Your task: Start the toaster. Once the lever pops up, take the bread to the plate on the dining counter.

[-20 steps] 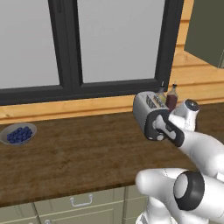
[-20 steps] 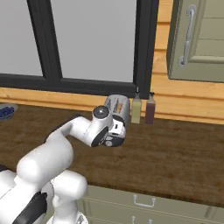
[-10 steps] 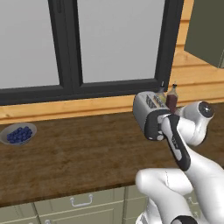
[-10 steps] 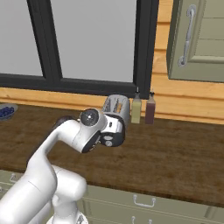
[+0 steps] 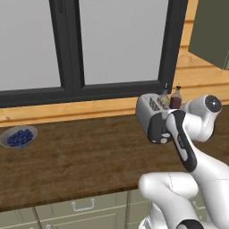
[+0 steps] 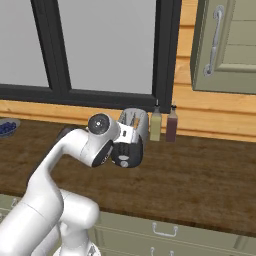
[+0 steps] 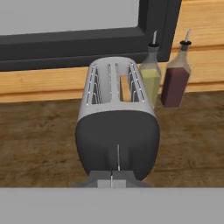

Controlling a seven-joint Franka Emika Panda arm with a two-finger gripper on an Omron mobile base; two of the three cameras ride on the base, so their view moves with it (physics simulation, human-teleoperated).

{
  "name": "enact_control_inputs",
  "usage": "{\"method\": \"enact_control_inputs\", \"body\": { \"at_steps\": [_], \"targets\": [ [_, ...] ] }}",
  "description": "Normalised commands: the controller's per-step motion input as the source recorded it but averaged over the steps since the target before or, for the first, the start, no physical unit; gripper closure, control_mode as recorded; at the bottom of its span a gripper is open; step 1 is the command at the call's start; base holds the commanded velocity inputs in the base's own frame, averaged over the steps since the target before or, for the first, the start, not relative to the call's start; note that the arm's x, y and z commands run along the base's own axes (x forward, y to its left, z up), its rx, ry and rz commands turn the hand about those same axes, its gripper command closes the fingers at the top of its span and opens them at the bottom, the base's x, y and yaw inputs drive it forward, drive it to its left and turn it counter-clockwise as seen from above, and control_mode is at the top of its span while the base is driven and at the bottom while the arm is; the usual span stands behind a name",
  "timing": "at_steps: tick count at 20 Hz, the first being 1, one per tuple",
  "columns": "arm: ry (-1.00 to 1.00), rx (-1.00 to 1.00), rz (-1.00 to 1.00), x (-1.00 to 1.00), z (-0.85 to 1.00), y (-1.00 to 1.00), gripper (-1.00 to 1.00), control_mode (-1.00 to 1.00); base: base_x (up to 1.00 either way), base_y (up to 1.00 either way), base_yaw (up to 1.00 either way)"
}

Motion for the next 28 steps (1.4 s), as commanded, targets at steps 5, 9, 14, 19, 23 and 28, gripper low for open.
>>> {"method": "enact_control_inputs", "body": {
  "at_steps": [5, 9, 14, 19, 23, 28],
  "targets": [
    [0.0, 0.0, 0.0, 0.01, 0.01, -0.04, 1.0, -1.0, 0.0, 0.0, 0.0],
    [0.0, 0.0, 0.0, 0.23, 0.17, -0.02, 1.0, -1.0, 0.0, 0.0, 0.0],
    [0.0, 0.0, 0.0, 0.01, 0.61, 0.0, 1.0, -1.0, 0.0, 0.0, 0.0],
    [0.04, 0.0, 0.0, 0.27, 0.14, 0.0, 1.0, -1.0, 0.0, 0.0, 0.0],
    [0.13, 0.0, 0.0, 0.73, -0.12, 0.0, 1.0, -1.0, 0.0, 0.0, 0.0],
    [0.14, 0.0, 0.0, 0.68, -0.15, -0.07, -1.0, -1.0, 0.0, 0.0, 0.0]
  ]
}}
